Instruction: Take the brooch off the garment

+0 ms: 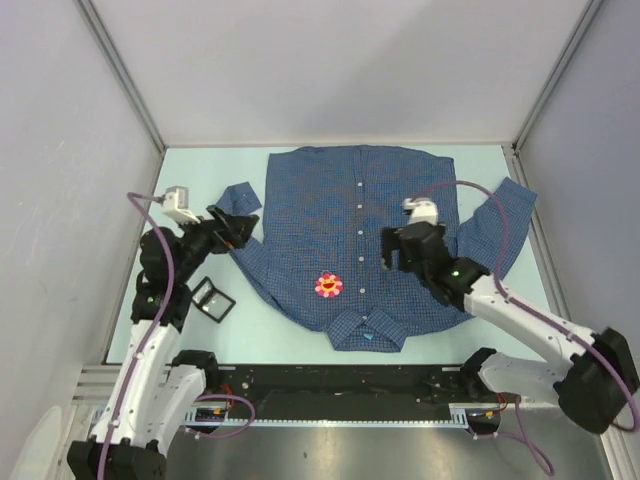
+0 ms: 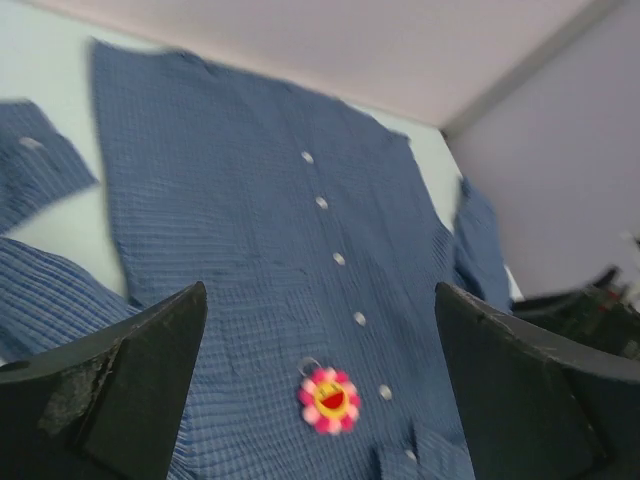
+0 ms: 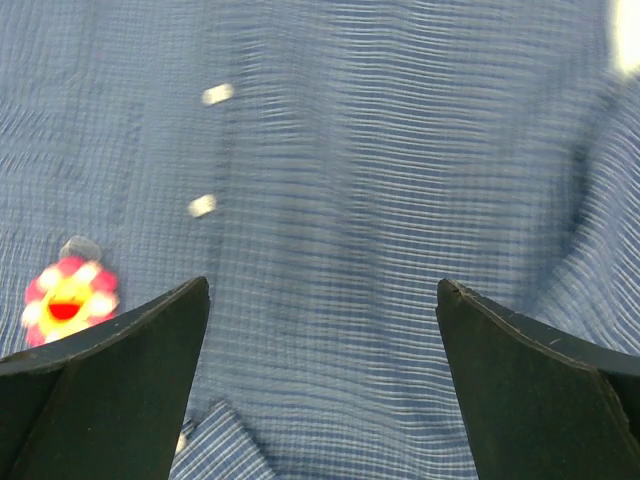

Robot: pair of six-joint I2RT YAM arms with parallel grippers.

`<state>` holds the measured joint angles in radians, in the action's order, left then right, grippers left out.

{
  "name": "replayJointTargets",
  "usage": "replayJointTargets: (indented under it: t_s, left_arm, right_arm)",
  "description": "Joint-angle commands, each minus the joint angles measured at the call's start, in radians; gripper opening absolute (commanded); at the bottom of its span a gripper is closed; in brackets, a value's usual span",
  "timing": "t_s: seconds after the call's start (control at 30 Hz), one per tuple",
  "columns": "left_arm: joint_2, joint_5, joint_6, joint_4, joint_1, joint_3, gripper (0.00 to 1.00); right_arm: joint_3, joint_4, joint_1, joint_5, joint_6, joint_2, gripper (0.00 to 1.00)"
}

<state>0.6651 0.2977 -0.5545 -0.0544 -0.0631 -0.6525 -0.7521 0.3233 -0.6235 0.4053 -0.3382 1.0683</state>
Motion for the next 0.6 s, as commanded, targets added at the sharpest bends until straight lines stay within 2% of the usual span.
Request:
replayJointTargets:
  t_s: [0.0, 0.03, 0.13, 0.2, 0.3, 0.4, 0.5, 0.57]
  left_arm:
    - [0.043, 0.265, -0.086, 0.111, -0.043, 0.062, 1.0]
    - [0.053, 0.252, -0.087, 0.157, -0.099, 0.074, 1.0]
    - [0.102, 0.138, -0.055, 0.151, -0.22, 0.088, 1.0]
    - [0.126, 0.098, -0.039, 0.146, -0.254, 0.097, 0.97]
    - [0.156, 0.055, -0.059, 0.21, -0.283, 0.157, 0.94]
    - [0.192, -0.002, -0.062, 0.223, -0.328, 0.183, 0.88]
    - [0.244, -0.057, -0.09, 0.238, -0.372, 0.192, 0.79]
    - [0.296, -0.065, -0.114, 0.275, -0.392, 0.208, 0.76]
  right_arm:
    - [-0.098, -0.007, -0.212, 0.167, 0.109, 0.111, 0.99]
    - [-0.122, -0.009, -0.238, 0.155, 0.129, 0.136, 1.0]
    - [-0.139, -0.053, -0.332, 0.138, 0.232, 0.231, 1.0]
    - [-0.142, -0.104, -0.379, 0.15, 0.275, 0.303, 1.0]
    - [-0.144, -0.161, -0.419, 0.17, 0.372, 0.393, 0.89]
    - [-0.144, -0.207, -0.455, 0.207, 0.435, 0.462, 0.68]
    - [-0.145, -0.242, -0.456, 0.21, 0.47, 0.495, 0.55]
    - [-0.145, -0.256, -0.459, 0.219, 0.49, 0.524, 0.54]
